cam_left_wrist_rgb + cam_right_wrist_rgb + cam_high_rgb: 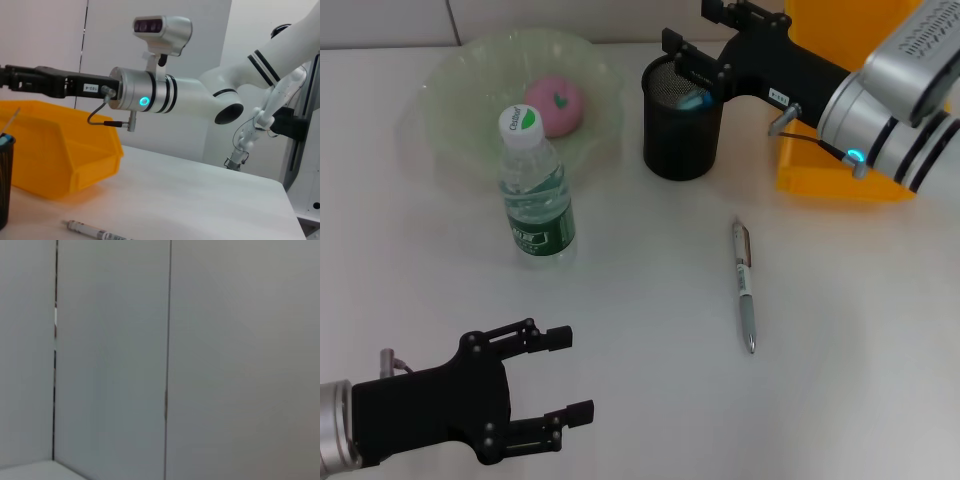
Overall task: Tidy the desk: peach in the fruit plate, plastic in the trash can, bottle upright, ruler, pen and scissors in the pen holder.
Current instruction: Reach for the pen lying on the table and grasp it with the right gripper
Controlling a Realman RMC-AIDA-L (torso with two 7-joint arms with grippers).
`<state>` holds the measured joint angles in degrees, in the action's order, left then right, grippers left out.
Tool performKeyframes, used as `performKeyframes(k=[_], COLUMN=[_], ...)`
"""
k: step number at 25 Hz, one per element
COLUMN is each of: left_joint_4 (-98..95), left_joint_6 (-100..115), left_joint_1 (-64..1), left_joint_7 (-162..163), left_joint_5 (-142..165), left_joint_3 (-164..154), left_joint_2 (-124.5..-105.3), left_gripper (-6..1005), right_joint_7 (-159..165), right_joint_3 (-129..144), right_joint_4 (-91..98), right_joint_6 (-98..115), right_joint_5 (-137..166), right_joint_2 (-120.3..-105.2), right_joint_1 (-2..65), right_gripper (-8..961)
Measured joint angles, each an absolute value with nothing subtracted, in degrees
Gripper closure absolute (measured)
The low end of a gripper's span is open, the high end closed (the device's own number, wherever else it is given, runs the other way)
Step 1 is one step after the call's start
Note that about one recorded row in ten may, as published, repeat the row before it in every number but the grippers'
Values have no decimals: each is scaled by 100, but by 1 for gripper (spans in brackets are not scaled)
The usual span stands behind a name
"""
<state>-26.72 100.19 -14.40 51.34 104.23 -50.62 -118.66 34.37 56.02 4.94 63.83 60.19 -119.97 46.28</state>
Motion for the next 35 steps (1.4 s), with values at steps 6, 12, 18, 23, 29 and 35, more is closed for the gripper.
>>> performKeyframes(k=[6, 12, 18, 23, 29, 35], left_joint_4=[-2672, -2672, -2694, -2686, -2675, -2683], left_joint_6=[10020, 10028, 10082, 10100, 10070, 10092], left_joint_1=[-1461, -1459, -1471, -1516, -1571, -1606], left_joint_7=[5133, 5133, 5185, 5162, 5136, 5133], left_joint_5=[10424, 10425, 10424, 10424, 10424, 10424], left_joint_3=[-5063, -5062, -5075, -5080, -5080, -5080], left_joint_2=[-11859, -11856, -11855, -11857, -11857, -11854], left_gripper=[218, 218, 219, 219, 219, 219], right_joint_7=[4372, 8080, 13766, 15970, 16814, 16925], right_joint_3=[5607, 6065, 6105, 6528, 7571, 7998], right_joint_4=[1231, 4379, 9038, 9866, 9458, 8340], right_joint_6=[7350, 7580, 8552, 10164, 10124, 9537], right_joint_5=[6021, 6916, 11884, 14197, 15032, 14970], right_joint_2=[-11990, -11926, -11920, -11921, -11955, -11995], right_joint_1=[4069, 2862, 2825, 3674, 3883, 4003], right_gripper=[346, 267, 126, 129, 131, 130])
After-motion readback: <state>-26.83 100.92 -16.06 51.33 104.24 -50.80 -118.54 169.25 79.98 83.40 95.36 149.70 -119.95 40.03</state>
